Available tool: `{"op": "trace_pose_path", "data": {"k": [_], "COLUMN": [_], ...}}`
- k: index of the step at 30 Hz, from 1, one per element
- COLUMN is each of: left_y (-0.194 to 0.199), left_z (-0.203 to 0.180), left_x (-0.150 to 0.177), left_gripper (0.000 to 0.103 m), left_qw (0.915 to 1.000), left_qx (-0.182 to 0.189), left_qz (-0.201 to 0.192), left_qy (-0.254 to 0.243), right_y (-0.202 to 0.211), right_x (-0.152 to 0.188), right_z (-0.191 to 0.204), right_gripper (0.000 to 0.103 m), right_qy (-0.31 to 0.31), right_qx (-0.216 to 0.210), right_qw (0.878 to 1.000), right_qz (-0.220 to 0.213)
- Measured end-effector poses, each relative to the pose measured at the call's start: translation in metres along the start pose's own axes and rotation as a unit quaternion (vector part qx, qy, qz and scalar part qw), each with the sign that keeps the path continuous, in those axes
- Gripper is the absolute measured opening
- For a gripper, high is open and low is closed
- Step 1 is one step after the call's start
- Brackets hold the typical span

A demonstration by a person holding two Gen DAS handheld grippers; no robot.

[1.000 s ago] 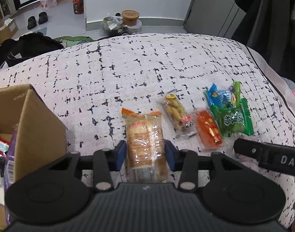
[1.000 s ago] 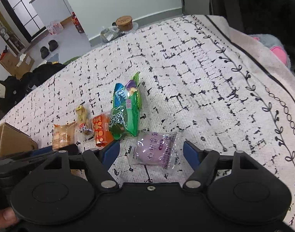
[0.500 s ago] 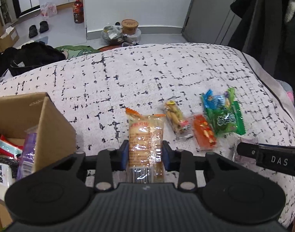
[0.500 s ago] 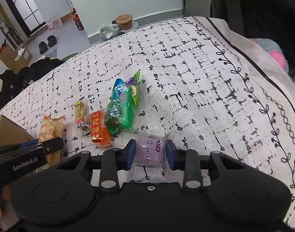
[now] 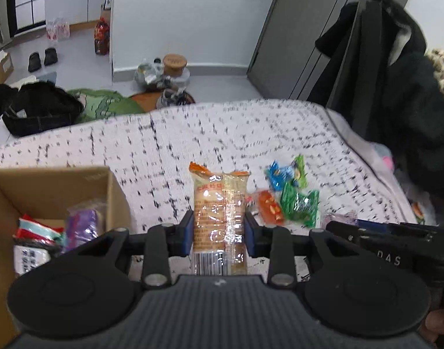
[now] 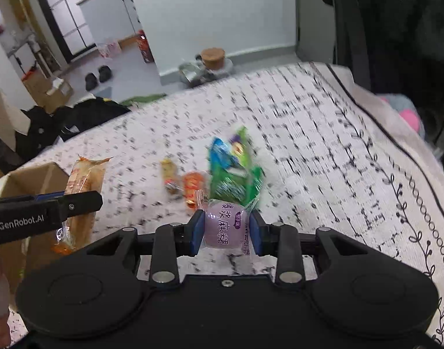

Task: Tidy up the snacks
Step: 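Carry both snacks over the cardboard box and release them inside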

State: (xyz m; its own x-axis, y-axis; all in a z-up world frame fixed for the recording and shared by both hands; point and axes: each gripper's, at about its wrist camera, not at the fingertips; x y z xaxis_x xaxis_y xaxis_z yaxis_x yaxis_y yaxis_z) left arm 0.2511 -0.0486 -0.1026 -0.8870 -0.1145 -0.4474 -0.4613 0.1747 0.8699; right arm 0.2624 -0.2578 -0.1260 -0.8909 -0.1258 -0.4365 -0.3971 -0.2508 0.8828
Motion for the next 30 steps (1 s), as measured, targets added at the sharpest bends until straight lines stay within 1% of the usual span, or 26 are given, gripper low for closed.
{"op": "trace_pose_path", "data": {"k": [2, 4, 6, 12, 16, 25, 30], "left_y": [0.011, 0.021, 0.029, 0.052, 0.072, 0.112, 0.125], "left_z": [0.0, 0.003, 0.004, 0.014, 0.03, 0.078, 0.102], "left_x": [0.001, 0.002, 0.005, 0.014, 0.021, 0.042, 0.055], "left_gripper": [0.033, 0.033, 0.033, 0.033, 0.033, 0.033, 0.033], "left_qw": [0.9997, 0.9994, 0.9988, 0.998, 0.9976, 0.995, 0.9939], "left_qx": [-0.003, 0.006, -0.002, -0.003, -0.002, -0.031, -0.042], "left_qz": [-0.018, -0.028, -0.04, -0.057, -0.068, -0.091, -0.091], "left_qy": [-0.017, -0.021, -0.029, -0.027, -0.01, 0.03, 0.048], "right_y": [0.008, 0.013, 0.018, 0.032, 0.04, 0.051, 0.052], "right_x": [0.0, 0.001, 0.003, 0.012, 0.017, 0.027, 0.032], "right_z": [0.007, 0.011, 0.018, 0.042, 0.061, 0.097, 0.115], "right_gripper": [0.032, 0.032, 0.032, 0.032, 0.032, 0.032, 0.032], "right_qy": [-0.002, -0.009, -0.007, 0.012, 0.027, 0.033, 0.035], "right_qx": [-0.006, -0.015, -0.016, -0.024, -0.032, -0.067, -0.082], "right_qw": [1.0, 1.0, 1.0, 0.999, 0.998, 0.995, 0.994], "right_qz": [-0.01, -0.014, -0.02, -0.033, -0.045, -0.059, -0.064]}}
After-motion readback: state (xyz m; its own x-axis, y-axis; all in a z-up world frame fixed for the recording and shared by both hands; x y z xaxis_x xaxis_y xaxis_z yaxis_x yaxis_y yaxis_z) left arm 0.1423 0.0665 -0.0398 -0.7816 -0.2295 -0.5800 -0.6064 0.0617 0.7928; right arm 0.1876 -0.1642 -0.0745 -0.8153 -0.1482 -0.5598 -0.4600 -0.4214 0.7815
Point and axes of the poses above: each gripper's, at about its wrist camera, not at the fingertips, and y roughly against the way its jaws point, z to its left, x to its underside, and after that the axes turned 11 degrees about z, right-handed
